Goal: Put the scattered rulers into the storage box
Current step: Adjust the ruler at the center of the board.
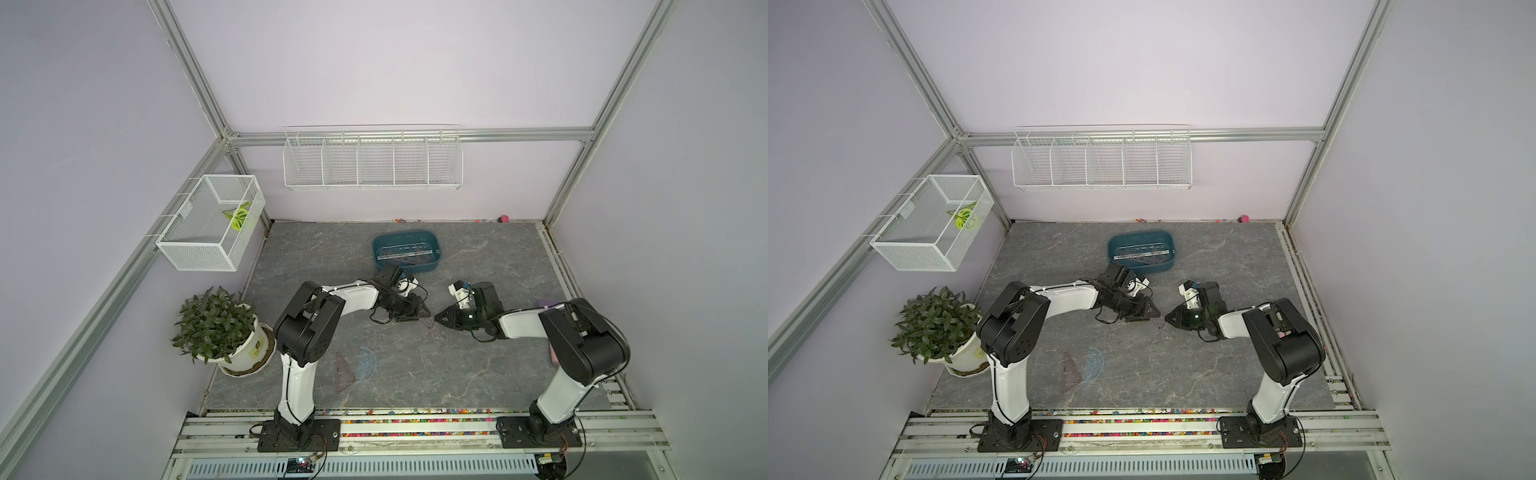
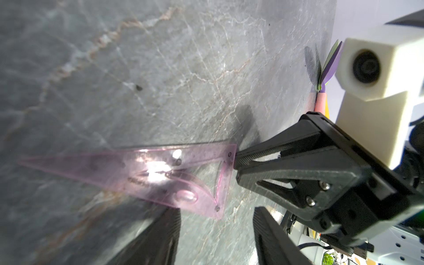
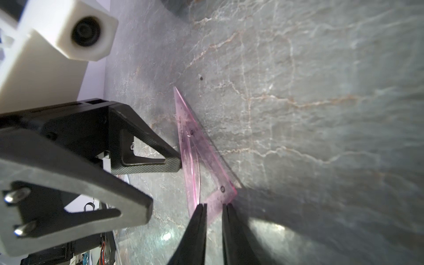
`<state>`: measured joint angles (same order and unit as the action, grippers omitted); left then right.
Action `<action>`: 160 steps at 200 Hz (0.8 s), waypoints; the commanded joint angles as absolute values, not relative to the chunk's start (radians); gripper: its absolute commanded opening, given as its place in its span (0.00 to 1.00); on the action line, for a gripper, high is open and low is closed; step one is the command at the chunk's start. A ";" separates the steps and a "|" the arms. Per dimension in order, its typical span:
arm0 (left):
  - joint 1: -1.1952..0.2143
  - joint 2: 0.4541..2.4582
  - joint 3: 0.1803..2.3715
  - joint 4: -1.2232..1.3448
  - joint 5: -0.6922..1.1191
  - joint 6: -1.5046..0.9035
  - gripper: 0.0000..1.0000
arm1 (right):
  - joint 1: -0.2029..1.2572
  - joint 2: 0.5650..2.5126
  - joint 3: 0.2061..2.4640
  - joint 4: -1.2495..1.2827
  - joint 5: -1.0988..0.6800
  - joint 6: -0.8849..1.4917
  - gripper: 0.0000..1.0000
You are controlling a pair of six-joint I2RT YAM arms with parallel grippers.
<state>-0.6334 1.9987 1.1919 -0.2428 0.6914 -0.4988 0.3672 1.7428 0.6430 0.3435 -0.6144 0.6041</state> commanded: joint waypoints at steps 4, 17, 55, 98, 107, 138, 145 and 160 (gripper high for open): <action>-0.609 1.992 1.126 -0.330 0.511 -0.505 0.59 | 0.345 1.705 0.658 0.261 -0.599 0.569 0.20; -0.607 1.950 1.115 -0.342 0.489 -0.514 0.60 | 0.344 1.674 0.664 0.243 -0.591 0.567 0.20; -0.599 1.904 1.097 -0.339 0.459 -0.535 0.62 | 0.377 1.633 0.672 0.244 -0.579 0.587 0.19; -0.570 1.902 1.078 -0.318 0.475 -0.545 0.62 | 0.425 1.658 0.681 0.263 -0.556 0.604 0.16; -0.568 1.900 1.078 -0.319 0.474 -0.542 0.62 | 0.425 1.668 0.679 0.268 -0.554 0.603 0.15; -0.563 1.904 1.077 -0.316 0.476 -0.540 0.62 | 0.431 1.710 0.681 0.299 -0.561 0.612 0.15; -0.563 1.904 1.075 -0.315 0.477 -0.540 0.62 | 0.432 1.720 0.680 0.303 -0.561 0.614 0.15; -0.563 1.904 1.072 -0.314 0.477 -0.540 0.62 | 0.433 1.732 0.679 0.312 -0.564 0.616 0.15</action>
